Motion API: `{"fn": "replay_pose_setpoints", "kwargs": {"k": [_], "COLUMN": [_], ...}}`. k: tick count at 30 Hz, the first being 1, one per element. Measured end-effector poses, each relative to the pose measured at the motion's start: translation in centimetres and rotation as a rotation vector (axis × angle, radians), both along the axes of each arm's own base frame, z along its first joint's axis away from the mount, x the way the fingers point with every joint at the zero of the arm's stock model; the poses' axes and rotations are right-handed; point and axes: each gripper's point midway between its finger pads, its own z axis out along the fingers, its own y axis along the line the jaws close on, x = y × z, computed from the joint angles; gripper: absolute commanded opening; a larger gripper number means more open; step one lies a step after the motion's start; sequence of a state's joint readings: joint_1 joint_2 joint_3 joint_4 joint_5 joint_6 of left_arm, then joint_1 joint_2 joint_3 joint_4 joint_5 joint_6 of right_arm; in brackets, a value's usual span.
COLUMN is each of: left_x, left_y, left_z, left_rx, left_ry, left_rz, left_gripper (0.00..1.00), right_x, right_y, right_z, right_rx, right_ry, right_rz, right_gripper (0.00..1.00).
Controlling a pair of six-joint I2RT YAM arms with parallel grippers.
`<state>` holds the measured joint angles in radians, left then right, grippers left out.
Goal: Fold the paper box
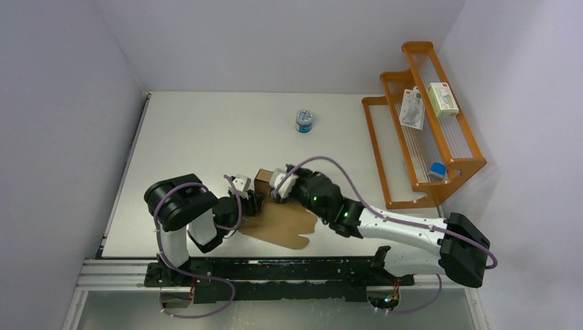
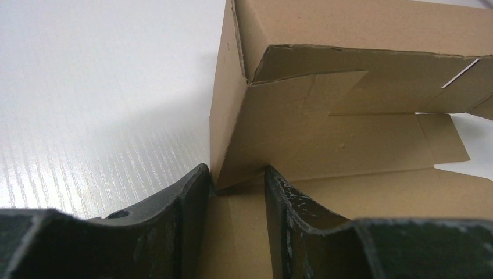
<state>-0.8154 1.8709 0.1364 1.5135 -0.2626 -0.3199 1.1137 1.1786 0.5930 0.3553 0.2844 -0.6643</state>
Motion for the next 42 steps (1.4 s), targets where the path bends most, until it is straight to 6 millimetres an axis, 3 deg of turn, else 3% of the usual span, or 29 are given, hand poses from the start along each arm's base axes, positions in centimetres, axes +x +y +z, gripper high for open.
{"fn": "replay_pose_setpoints", "kwargs": {"k": [5,7,10,13,17,22,37,42], "left_x": [0.0,0.0,0.1,0.1,0.2,0.7,2.6,3.1], "left_y": [0.0,0.0,0.0,0.0,0.1,0.0,-0.4,-0.4], "left_z": [0.0,0.0,0.1,0.1,0.1,0.5,4.4,3.9], "left_rx": [0.002,0.002,0.004,0.007,0.012,0.014,-0.003,0.024], "left_ry": [-0.002,-0.002,-0.005,-0.008,-0.012,-0.032,-0.153,-0.156], "left_rz": [0.000,0.000,-0.001,0.002,0.009,0.016,0.052,0.057], "left_gripper": [0.43,0.43,0.42,0.43,0.43,0.43,0.42,0.42], "right_x": [4.2,5.2,6.3,6.6,6.6,6.6,6.7,7.5], "right_y": [-0.4,0.6,2.5,3.4,3.7,3.6,3.3,2.5], "right_z": [2.8,2.8,1.2,-2.1,-4.9,-5.8,-8.1,-7.9], "right_rx": [0.180,0.209,0.209,0.169,0.134,0.133,0.124,0.145], "right_ry": [0.090,0.119,0.175,0.240,0.297,0.330,0.438,0.473], "right_rz": [-0.080,-0.087,-0.084,-0.082,-0.082,-0.072,-0.017,-0.035], "right_gripper": [0.60,0.59,0.58,0.58,0.58,0.58,0.53,0.55]}}
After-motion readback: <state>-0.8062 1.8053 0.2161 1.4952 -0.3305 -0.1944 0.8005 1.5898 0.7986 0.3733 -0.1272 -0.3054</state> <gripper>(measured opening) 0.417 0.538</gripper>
